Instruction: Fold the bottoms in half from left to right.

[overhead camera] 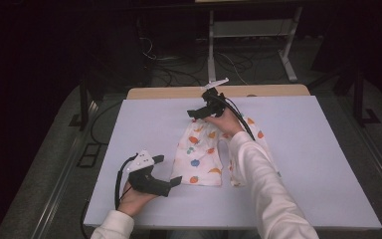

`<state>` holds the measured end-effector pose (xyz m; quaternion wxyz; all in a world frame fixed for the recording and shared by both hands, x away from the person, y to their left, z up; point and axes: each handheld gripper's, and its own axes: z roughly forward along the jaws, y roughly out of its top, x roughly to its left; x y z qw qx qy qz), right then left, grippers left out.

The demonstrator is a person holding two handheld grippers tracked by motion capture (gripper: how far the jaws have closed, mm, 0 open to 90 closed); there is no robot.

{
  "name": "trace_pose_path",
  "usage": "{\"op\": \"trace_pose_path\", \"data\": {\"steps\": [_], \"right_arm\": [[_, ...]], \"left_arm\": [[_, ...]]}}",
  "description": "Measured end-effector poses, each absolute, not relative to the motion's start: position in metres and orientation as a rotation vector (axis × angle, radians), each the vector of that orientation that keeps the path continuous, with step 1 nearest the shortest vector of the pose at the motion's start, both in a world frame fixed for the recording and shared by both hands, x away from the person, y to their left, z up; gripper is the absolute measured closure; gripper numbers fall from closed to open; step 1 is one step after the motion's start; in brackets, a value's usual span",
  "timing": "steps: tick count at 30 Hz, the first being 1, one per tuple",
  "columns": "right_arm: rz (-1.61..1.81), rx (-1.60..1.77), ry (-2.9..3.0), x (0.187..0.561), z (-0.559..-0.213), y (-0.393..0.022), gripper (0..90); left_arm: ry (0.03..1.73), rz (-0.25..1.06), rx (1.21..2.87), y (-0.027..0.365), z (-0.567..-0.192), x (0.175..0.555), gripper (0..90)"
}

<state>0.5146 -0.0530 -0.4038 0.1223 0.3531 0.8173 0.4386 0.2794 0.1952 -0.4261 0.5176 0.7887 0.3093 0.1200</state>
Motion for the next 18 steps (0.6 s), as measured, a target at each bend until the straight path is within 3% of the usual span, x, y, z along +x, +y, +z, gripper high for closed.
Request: {"op": "trace_pose_path", "data": {"steps": [18], "right_arm": [[1.281, 1.123, 2.373, 0.528, -0.432, -0.046, 0.0]], "left_arm": [[0.743, 0.285, 1.893, 0.195, -0.427, 0.280, 0.0]]}}
